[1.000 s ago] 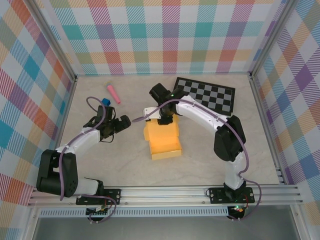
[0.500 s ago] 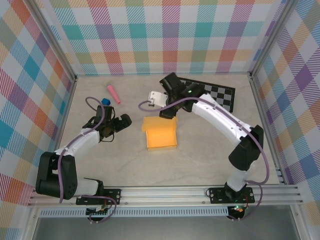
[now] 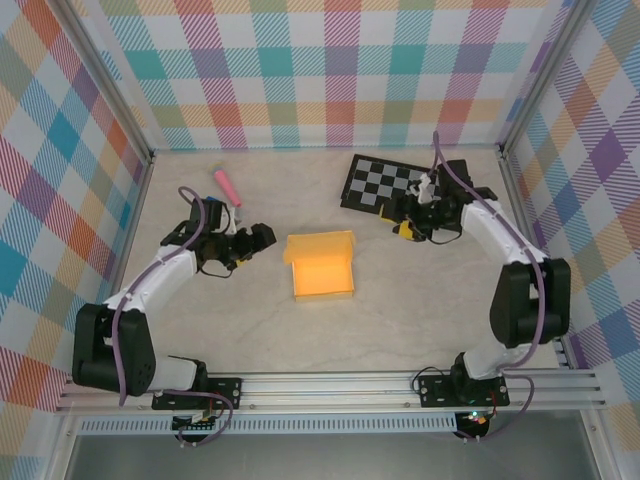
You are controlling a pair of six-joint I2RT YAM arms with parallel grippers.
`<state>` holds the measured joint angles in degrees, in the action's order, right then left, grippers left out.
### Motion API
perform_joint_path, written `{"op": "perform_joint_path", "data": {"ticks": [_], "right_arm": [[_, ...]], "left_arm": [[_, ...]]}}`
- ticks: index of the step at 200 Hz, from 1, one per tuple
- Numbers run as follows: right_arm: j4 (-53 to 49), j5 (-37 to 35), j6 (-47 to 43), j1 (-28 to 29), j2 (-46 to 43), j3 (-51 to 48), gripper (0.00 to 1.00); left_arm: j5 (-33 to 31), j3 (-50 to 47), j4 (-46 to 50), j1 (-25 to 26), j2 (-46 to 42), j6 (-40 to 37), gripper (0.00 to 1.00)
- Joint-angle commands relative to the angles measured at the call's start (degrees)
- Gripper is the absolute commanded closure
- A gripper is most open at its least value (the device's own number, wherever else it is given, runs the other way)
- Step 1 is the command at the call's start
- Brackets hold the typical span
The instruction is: Fold the paper box
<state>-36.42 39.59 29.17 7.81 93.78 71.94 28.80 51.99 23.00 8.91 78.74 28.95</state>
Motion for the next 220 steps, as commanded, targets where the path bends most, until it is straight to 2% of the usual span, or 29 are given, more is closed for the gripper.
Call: {"op": "perform_joint_path", "data": {"ticks": [1,17,43,57,73,90,147,157,177,220], "right_arm": [[4.44,9.70,18.75,0.49,2.62,1.45,0.28],[8.60,9.89,27.58,0.62,4.51,-0.26,0.24],[9.16,10.83,33.93,1.99,9.24,1.37,0.24],[9.16,11.80,35.72,3.34,11.94,2.79,0.24],[8.50,12.22,36.48,4.90,14.02,4.42,0.25],[10.24,12.42,38.51,6.21,14.58,4.43,0.25],[9.82,12.83,39.21,7.46,14.07,4.11,0.28],[9.50,13.34,38.83,7.72,14.11,4.21,0.28],[7.37,13.19,37.55,8.79,14.07,4.89,0.28],[3.63,11.56,35.16,9.68,12.77,5.67,0.28]], "left_arm": [[5.20,4.98,5.77,-2.32,3.09,8.51,0.07],[9.59,8.04,6.95,-2.44,7.01,12.30,0.06],[17.03,12.59,10.98,-2.22,16.61,16.27,0.04],[17.94,12.86,9.77,-1.59,18.95,18.45,0.05],[17.55,12.22,5.46,-0.91,18.54,22.04,0.06],[17.40,13.07,4.85,-0.48,18.01,23.28,0.06],[22.42,13.23,8.76,0.67,17.43,23.07,0.07],[22.07,13.31,8.31,0.84,17.49,23.06,0.10],[21.26,14.06,7.51,1.27,17.65,23.41,0.23],[22.35,15.18,9.38,2.69,17.58,23.17,0.21]]}}
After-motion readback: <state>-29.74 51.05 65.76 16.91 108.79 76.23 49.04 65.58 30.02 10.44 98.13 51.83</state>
